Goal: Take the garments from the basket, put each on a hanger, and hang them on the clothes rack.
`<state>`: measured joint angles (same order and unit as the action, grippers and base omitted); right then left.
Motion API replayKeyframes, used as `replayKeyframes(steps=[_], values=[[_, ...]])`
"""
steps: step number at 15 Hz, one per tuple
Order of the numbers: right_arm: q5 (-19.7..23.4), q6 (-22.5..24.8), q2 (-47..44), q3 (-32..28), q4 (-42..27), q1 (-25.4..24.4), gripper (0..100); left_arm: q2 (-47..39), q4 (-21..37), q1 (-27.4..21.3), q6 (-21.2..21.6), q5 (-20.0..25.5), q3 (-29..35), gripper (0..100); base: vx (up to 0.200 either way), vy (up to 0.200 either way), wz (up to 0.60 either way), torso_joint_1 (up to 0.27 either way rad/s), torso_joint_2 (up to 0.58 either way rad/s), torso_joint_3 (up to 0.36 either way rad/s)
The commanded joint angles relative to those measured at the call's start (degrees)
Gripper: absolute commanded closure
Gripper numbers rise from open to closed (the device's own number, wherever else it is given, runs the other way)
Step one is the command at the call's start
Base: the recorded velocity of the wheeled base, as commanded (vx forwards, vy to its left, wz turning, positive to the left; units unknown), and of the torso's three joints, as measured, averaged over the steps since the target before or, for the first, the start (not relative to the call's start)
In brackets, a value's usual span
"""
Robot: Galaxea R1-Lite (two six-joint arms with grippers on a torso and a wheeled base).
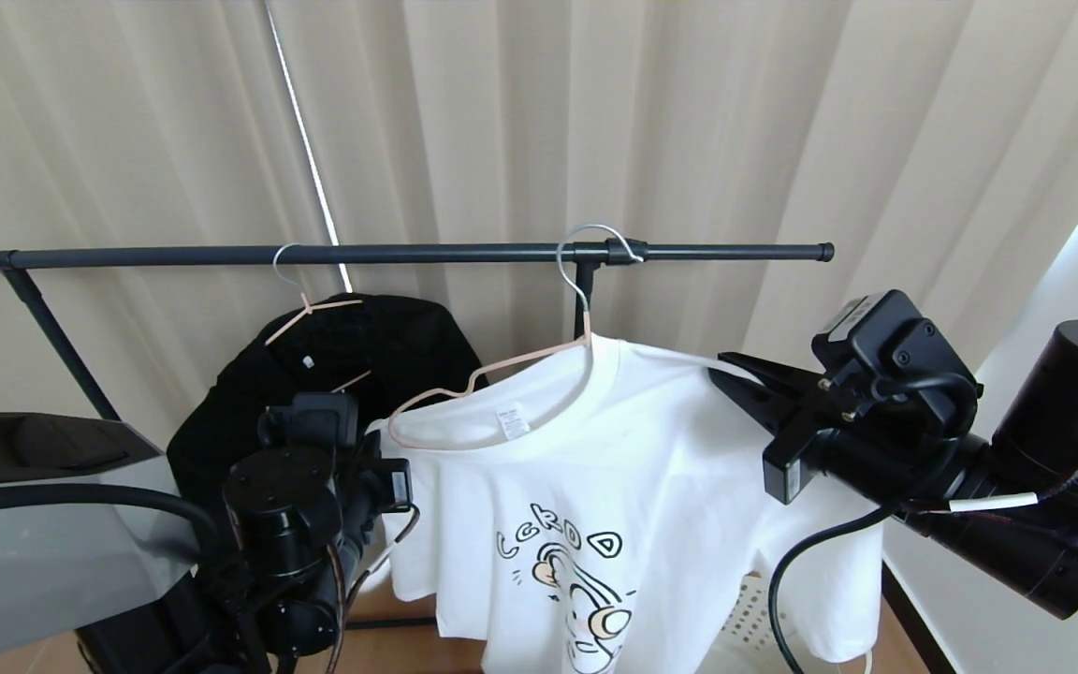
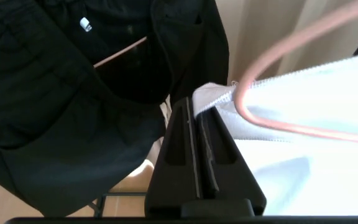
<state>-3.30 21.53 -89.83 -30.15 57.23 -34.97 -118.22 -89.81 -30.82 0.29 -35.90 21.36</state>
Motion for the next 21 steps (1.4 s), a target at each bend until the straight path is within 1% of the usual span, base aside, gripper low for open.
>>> replayKeyframes(steps=[1, 3, 8, 12, 14, 15, 16, 18, 19, 20, 21], values=[[0.84, 0.62, -0.17, 0.70, 0.07, 1.14, 100, 1.07, 0.07, 0.06, 0.06, -0.05, 0.09, 100, 0.000, 0.000, 0.00, 0.000, 0.00, 0.000], [3.39, 3.26, -0.08, 2.02, 0.16, 2.19, 100, 1.68, 0.07, 0.06, 0.15, -0.05, -0.09, 100, 0.000, 0.000, 0.00, 0.000, 0.00, 0.000], [3.48, 3.61, -1.49, 2.20, 0.16, 2.10, 100, 4.49, 1.04, -0.73, 0.41, -0.05, -0.26, 100, 0.000, 0.000, 0.00, 0.000, 0.00, 0.000], [3.22, 3.43, -3.77, 1.32, 0.77, 1.66, 100, 5.81, 1.74, -2.67, 1.29, 0.13, -0.62, 100, 0.000, 0.000, 0.00, 0.000, 0.00, 0.000], [3.22, 3.26, -3.86, 0.62, 0.69, 1.05, 100, 8.27, 6.22, -2.93, 1.73, 0.48, 0.18, 100, 0.000, 0.000, 0.00, 0.000, 0.00, 0.000], [3.04, 3.17, -4.12, 0.35, 0.69, 0.96, 100, 9.94, 9.74, -2.93, 1.73, 1.01, 1.05, 100, 0.000, 0.000, 0.00, 0.000, 0.00, 0.000], [3.04, 2.64, -4.12, 0.44, 0.69, 0.96, 100, 13.11, 16.68, -2.67, 1.55, 2.77, 2.90, 100, 0.000, 0.000, 0.00, 0.000, 0.00, 0.000], [3.13, 2.64, -3.86, 0.44, 0.69, 0.96, 100, 15.74, 23.89, -2.58, 1.55, 3.65, 6.15, 100, 0.000, 0.000, 0.00, 0.000, 0.00, 0.000], [3.13, 2.64, -3.60, 0.53, 0.69, 0.96, 100, 17.77, 29.95, -2.58, 1.55, 3.73, 8.96, 100, 0.000, 0.000, 0.00, 0.000, 0.00, 0.000], [3.22, 2.55, -3.42, 0.53, 0.69, 0.96, 100, 18.82, 33.73, -2.58, 1.55, 3.82, 10.72, 100, 0.000, 0.000, 0.00, 0.000, 0.00, 0.000], [3.22, 2.29, -3.33, 0.44, 0.69, 0.96, 100, 19.52, 36.19, -2.58, 1.55, 3.82, 11.86, 100, 0.000, 0.000, 0.00, 0.000, 0.00, 0.000]])
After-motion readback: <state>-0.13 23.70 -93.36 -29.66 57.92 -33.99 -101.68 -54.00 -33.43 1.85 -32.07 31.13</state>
